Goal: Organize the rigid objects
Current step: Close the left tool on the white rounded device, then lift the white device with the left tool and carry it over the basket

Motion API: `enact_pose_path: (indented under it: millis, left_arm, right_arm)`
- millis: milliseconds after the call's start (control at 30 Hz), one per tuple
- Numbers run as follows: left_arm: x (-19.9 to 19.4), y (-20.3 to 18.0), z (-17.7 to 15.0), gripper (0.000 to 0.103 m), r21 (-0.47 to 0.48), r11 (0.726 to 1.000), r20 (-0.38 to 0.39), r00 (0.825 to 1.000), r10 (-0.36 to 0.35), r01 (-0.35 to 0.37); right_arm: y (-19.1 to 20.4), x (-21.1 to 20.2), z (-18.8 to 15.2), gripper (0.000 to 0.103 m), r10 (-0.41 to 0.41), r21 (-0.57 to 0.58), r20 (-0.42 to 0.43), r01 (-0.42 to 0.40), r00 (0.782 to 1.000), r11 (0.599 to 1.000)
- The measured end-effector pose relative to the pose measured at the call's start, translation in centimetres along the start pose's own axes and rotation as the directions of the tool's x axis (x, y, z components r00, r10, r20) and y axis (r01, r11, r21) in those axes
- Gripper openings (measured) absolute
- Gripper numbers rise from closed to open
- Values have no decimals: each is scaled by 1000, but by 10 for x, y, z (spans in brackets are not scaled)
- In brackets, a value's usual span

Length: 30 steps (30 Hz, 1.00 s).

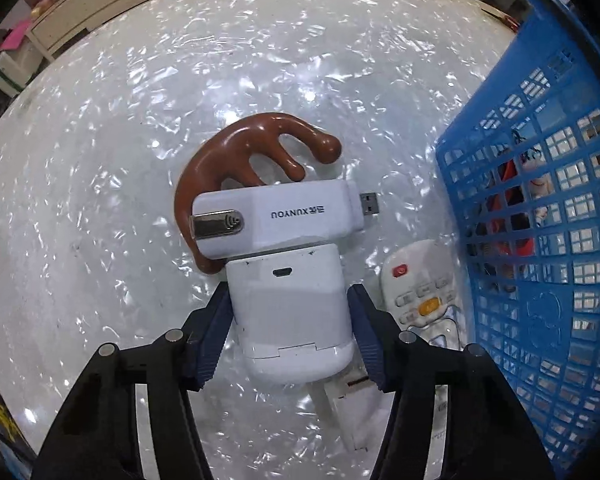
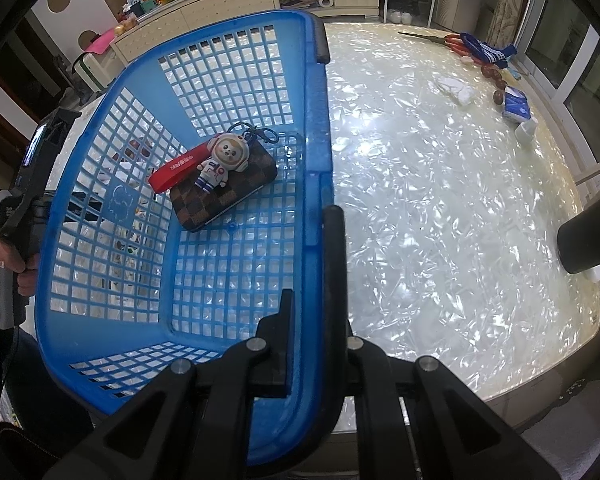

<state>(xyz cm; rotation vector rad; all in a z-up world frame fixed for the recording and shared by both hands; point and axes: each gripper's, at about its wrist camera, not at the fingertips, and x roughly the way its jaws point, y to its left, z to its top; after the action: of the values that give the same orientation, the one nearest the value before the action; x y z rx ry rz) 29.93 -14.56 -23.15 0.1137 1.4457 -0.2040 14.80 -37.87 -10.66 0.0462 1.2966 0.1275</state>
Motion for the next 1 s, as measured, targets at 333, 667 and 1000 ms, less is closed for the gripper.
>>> enact_pose_path:
  millis: [333,667,1000]
  left_arm:
    - [-38,2,-21,61,31,999,63,998,-17,15]
    - [-104,9,-38,61,114,993,186,983,-8,-13]
    - [-163,-1,-55,61,282,955,308,951,2,-94]
  right_arm:
    - [0,0,0,8,0,2,-1,0,1000,1000]
    - [0,-1,-1,8,-14,4,-3,14,1000,1000]
    - [1,-2,-2,8,-19,3,-5,19,1000,1000]
